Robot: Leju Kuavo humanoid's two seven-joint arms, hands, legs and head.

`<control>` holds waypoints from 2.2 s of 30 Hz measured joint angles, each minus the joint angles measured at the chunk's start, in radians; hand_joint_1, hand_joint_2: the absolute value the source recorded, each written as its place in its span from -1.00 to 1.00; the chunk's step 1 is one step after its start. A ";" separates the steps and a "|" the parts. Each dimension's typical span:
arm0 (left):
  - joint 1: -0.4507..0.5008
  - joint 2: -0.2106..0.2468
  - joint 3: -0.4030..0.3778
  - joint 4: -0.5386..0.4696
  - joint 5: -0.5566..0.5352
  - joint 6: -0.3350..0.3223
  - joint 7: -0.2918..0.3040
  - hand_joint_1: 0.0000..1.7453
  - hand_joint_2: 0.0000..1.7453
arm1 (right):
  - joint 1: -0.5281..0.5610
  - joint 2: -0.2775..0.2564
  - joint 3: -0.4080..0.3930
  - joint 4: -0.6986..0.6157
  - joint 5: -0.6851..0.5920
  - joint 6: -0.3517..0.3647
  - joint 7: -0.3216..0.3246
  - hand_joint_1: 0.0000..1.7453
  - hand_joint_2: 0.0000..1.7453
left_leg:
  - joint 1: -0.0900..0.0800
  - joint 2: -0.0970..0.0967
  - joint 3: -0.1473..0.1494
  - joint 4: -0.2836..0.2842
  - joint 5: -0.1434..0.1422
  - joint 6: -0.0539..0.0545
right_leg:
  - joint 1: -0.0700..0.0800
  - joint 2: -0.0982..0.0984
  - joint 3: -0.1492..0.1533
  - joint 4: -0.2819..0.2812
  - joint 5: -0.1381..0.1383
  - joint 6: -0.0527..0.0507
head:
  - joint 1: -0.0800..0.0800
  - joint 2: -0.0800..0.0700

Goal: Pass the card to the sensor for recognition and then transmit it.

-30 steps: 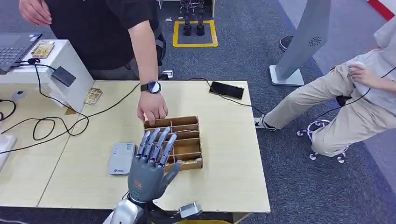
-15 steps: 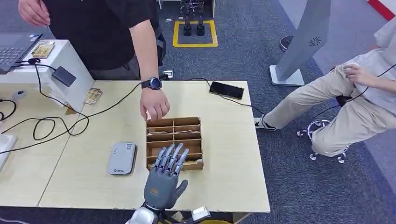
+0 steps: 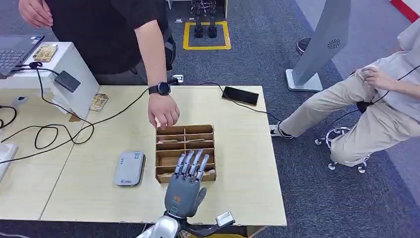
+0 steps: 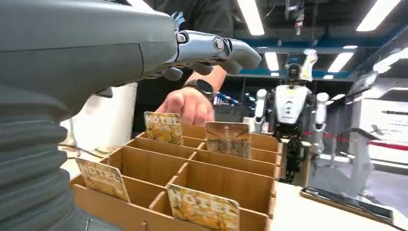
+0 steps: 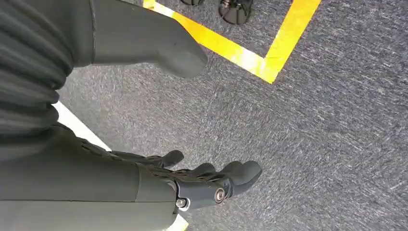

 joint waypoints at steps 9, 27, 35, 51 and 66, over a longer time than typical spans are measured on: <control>-0.019 0.005 -0.042 0.027 0.000 0.000 0.011 -1.00 1.00 | 0.000 0.000 0.000 0.000 0.002 0.000 0.000 -1.00 1.00 | 0.000 0.000 0.000 0.000 0.000 0.000 | 0.000 0.000 0.000 0.000 0.000 0.000 | 0.000 0.000; -0.076 0.000 -0.101 0.063 0.000 0.000 0.107 -1.00 1.00 | -0.001 0.000 0.000 0.003 -0.001 0.002 -0.004 -1.00 1.00 | 0.000 0.000 0.000 0.000 0.000 0.000 | 0.000 0.000 0.000 0.000 0.000 0.000 | 0.000 0.000; -0.087 -0.015 -0.101 0.100 0.000 0.000 0.112 -1.00 1.00 | 0.000 0.000 0.000 0.004 0.001 0.001 0.000 -1.00 1.00 | 0.000 0.000 0.000 0.000 0.000 0.000 | 0.000 0.000 0.000 0.000 0.000 0.000 | 0.000 0.000; -0.144 -0.047 -0.100 0.256 0.000 0.000 0.019 -1.00 1.00 | -0.003 -0.001 0.003 0.011 0.018 0.009 0.000 -1.00 1.00 | 0.000 0.000 0.000 0.000 0.000 0.000 | 0.000 0.000 0.000 0.000 0.000 0.000 | 0.000 0.000; -0.155 -0.084 -0.051 0.326 0.000 0.000 0.008 1.00 1.00 | -0.005 -0.006 0.003 0.023 0.020 0.011 -0.003 -1.00 1.00 | 0.000 0.000 0.000 0.000 0.000 0.000 | 0.000 0.000 0.000 0.000 0.000 0.000 | 0.000 0.000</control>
